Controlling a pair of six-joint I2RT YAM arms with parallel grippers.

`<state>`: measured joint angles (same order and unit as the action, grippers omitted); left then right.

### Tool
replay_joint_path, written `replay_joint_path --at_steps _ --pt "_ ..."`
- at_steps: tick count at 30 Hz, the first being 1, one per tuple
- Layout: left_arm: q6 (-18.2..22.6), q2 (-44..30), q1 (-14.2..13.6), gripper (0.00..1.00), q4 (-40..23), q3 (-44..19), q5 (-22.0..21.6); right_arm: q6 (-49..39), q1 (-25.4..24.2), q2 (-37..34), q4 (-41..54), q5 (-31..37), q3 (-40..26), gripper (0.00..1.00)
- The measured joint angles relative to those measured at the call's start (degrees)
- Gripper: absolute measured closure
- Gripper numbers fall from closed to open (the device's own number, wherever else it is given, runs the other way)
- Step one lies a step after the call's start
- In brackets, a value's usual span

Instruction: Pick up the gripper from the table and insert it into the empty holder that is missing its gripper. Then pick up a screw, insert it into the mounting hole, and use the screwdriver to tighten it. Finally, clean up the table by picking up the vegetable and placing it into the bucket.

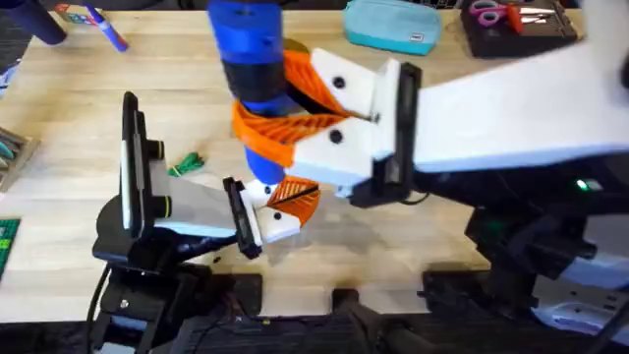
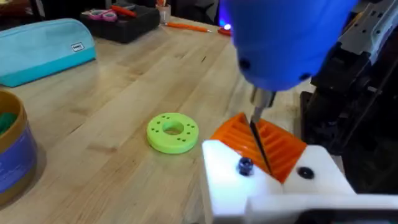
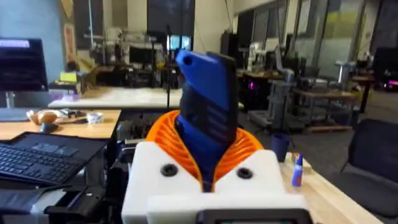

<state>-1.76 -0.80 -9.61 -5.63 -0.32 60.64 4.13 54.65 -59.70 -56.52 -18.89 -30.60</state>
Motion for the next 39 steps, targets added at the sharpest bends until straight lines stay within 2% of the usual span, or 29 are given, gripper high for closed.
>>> replay_joint_path --at_steps 5,13,22,39 --pt "0.0 0.0 0.0 0.988 0.0 0.0 0.0 0.55 -0.02 1.45 -0.9 -0.05 1.62 0.957" --pt "0.0 0.0 0.0 0.988 0.0 0.0 0.0 1.37 -0.04 -1.8 -1.43 -0.05 1.63 0.957" --pt "0.0 0.0 0.0 0.988 0.0 0.0 0.0 1.67 -0.04 -5.13 -6.19 -0.03 1.65 0.957" --pt "0.0 0.0 0.0 0.988 0.0 0.0 0.0 2.7 -0.04 -5.2 -8.15 -0.03 1.65 0.957"
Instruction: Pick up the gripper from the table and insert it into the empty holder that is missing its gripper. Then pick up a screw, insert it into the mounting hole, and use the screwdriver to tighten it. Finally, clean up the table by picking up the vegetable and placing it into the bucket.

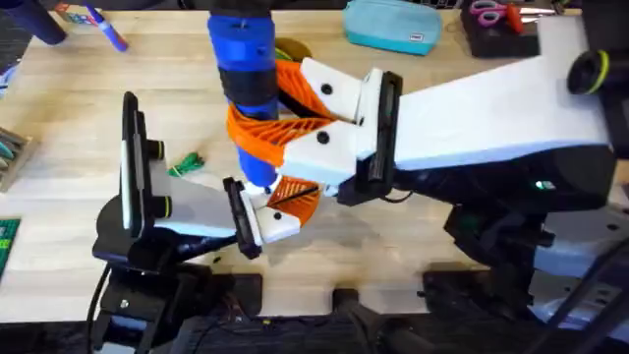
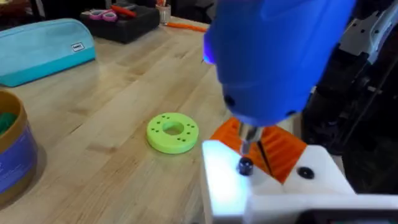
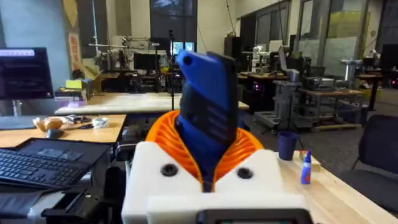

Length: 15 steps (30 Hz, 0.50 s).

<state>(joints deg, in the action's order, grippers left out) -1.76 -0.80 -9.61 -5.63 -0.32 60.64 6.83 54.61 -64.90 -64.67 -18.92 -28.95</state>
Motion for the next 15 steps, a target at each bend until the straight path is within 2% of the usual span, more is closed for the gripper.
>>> replay_joint_path --at_steps 15 --pt "0.0 0.0 0.0 0.988 0.0 0.0 0.0 0.9 0.0 0.02 1.37 -0.02 0.0 0.957"
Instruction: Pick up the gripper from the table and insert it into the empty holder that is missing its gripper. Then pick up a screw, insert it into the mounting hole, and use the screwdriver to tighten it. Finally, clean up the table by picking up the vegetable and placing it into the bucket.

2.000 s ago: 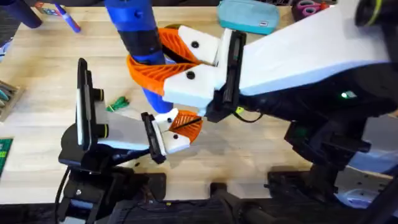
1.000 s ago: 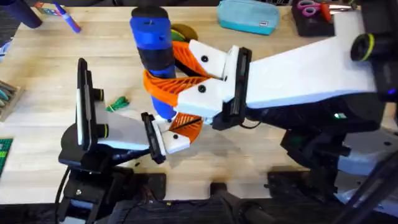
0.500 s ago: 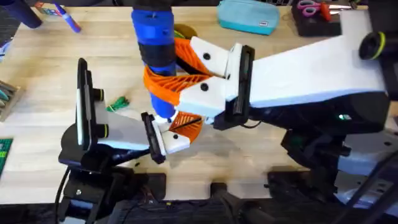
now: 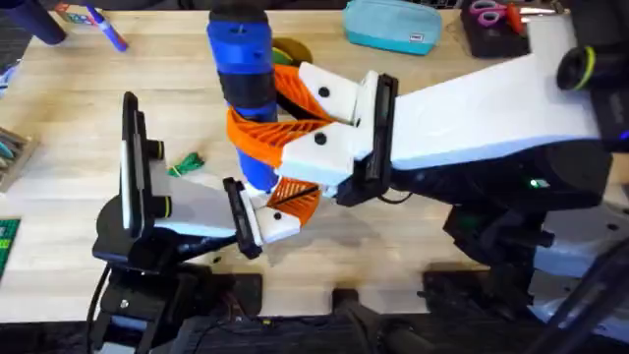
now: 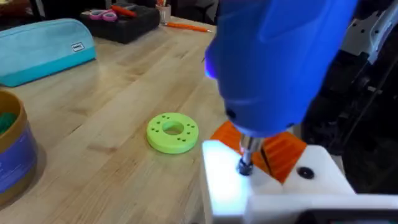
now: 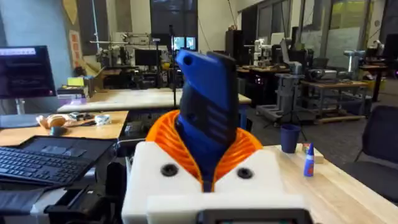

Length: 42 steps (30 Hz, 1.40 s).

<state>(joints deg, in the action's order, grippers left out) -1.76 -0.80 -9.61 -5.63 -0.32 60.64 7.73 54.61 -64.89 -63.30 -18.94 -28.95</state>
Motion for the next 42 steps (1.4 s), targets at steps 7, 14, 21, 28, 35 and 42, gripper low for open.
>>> replay_joint_path --at_steps 7,14,21,28,35,42 --pt "0.0 0.0 0.0 0.988 0.0 0.0 0.0 0.01 0.0 -0.02 0.39 0.0 0.0 0.957" --pt "0.0 0.0 0.0 0.988 0.0 0.0 0.0 0.0 0.0 -0.01 0.48 0.0 0.0 0.957" --pt "0.0 0.0 0.0 0.988 0.0 0.0 0.0 0.02 0.0 0.0 0.91 0.0 0.0 0.957" --pt "-0.02 0.0 0.0 0.988 -0.02 0.0 0.0 -0.01 0.0 0.0 1.83 0.02 0.0 0.957" --pt "-0.2 0.0 0.0 0.988 -0.07 0.0 0.18 0.02 0.0 -0.01 2.09 0.0 0.0 0.954" --pt "-0.22 0.0 0.0 0.988 -0.11 0.0 0.55 0.02 0.0 0.01 2.16 0.0 0.0 0.956"
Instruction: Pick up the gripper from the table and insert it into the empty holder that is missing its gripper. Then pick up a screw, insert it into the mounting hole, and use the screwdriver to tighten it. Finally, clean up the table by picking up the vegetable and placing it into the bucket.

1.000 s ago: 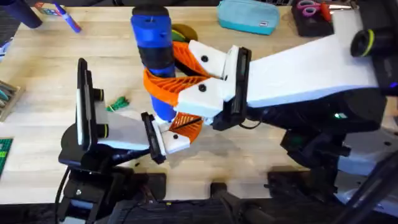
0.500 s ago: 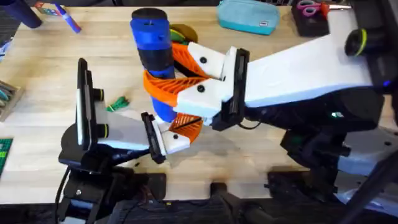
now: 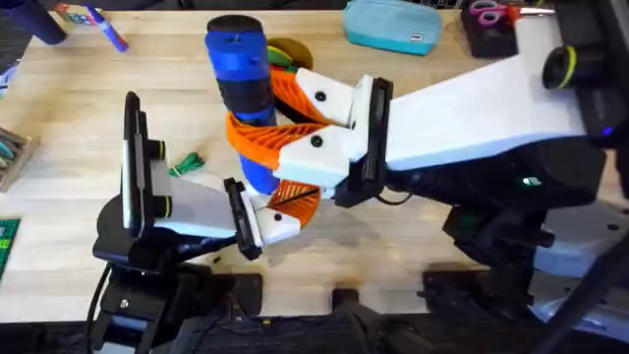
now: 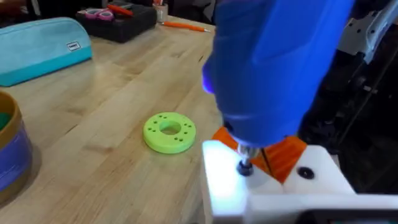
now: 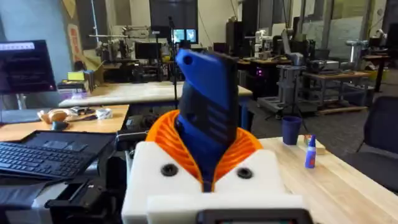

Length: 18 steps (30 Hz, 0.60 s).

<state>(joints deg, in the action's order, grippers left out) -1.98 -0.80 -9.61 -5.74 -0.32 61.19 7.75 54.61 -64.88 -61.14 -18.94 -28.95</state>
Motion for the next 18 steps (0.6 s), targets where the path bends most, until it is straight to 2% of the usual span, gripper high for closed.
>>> replay_joint_path --at_steps 13,18 --pt "0.0 0.0 0.0 0.988 -0.06 0.0 0.75 0.22 -0.17 -0.02 -0.4 -0.24 0.0 0.954" --pt "0.0 0.0 0.0 0.988 -0.06 0.0 0.54 0.22 -1.41 -0.11 -7.26 -0.06 0.22 0.956"
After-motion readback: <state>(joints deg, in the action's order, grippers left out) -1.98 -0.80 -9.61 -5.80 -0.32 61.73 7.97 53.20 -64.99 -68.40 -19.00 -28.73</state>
